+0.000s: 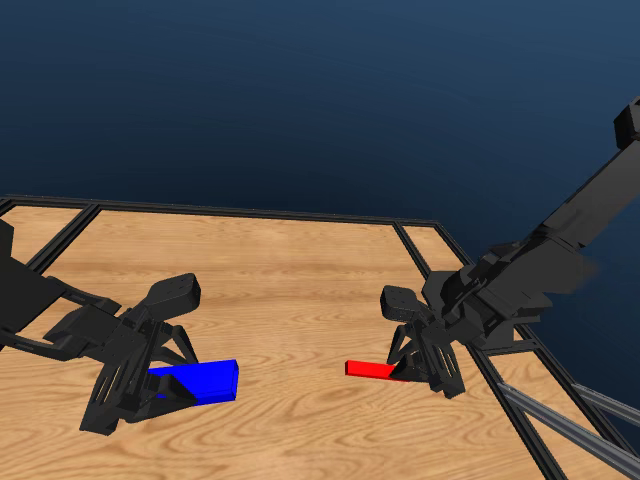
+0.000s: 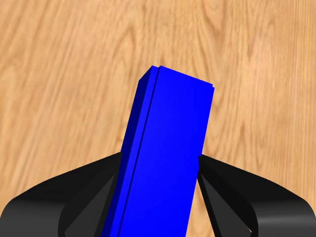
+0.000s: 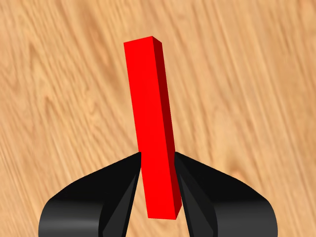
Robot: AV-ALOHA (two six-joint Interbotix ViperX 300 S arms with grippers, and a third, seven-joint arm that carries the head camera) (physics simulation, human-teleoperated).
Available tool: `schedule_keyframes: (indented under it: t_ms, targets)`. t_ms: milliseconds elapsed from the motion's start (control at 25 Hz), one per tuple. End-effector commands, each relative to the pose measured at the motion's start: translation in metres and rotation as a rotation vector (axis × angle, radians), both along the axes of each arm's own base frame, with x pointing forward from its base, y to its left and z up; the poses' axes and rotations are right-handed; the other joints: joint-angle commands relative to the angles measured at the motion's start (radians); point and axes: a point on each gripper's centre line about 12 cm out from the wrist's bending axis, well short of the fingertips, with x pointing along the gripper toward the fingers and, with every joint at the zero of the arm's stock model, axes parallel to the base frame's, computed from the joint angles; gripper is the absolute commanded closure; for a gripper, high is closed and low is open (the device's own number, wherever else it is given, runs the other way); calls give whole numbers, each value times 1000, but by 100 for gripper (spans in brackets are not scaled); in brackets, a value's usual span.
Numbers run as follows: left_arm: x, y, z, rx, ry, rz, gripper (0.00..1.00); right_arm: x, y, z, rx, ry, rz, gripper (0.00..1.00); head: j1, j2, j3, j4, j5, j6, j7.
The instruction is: Insert peg into socket
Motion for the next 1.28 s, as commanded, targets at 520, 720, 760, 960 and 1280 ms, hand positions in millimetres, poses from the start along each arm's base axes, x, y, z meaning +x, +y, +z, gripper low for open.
schedule_keyframes:
  t_ms: [520, 720, 760, 960, 1280]
  targets:
    - [25, -16, 85, 82, -250, -177, 100, 60, 33, 117, -397, -139, 77, 100, 39, -20, -16, 21, -22, 27, 53]
    - [25, -18, 118, 95, -356, -207, 100, 77, 43, 139, -437, -127, 112, 100, 57, -21, -12, 27, -13, 32, 63]
    - [23, -17, 111, 95, -362, -207, 100, 79, 45, 147, -428, -145, 120, 100, 59, -22, -11, 28, -12, 33, 63]
    - [27, -14, 113, 123, -361, -216, 100, 102, 53, 156, -422, -157, 164, 100, 75, -26, -7, 33, -2, 35, 69]
    - [42, -12, 104, 144, -330, -215, 100, 125, 58, 154, -418, -156, 225, 100, 94, -29, -5, 38, 4, 31, 64]
